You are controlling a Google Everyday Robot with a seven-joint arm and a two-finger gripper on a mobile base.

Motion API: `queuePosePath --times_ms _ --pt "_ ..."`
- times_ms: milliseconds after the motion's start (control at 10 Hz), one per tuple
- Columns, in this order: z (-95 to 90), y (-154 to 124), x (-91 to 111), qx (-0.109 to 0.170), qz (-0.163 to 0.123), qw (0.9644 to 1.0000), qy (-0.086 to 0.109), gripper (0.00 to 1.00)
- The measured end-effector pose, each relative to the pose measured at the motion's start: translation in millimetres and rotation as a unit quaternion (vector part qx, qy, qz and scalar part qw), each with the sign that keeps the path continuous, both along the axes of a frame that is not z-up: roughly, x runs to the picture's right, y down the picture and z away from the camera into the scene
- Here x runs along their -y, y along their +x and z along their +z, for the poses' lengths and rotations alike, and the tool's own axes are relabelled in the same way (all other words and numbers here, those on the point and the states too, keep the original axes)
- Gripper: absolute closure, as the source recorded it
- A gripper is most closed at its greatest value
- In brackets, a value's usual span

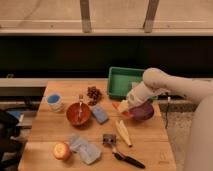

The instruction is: Place pepper in table surface

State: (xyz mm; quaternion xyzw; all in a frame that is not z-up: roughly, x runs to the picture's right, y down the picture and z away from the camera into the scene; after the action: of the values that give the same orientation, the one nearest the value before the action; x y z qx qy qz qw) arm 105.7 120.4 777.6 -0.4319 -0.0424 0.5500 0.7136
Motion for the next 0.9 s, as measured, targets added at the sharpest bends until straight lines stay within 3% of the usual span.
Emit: queuePosePath --times_ms 200,600,900 --pt "8.3 -4.9 -5.9 0.000 0.000 1.0000 -0.004 0.61" --pt "45.8 -32.3 -2.9 0.022 -0.004 0.9998 0.003 0.25" --pt "67.5 -38.5 -5.2 0.026 -0.011 0.9996 0.004 0.23"
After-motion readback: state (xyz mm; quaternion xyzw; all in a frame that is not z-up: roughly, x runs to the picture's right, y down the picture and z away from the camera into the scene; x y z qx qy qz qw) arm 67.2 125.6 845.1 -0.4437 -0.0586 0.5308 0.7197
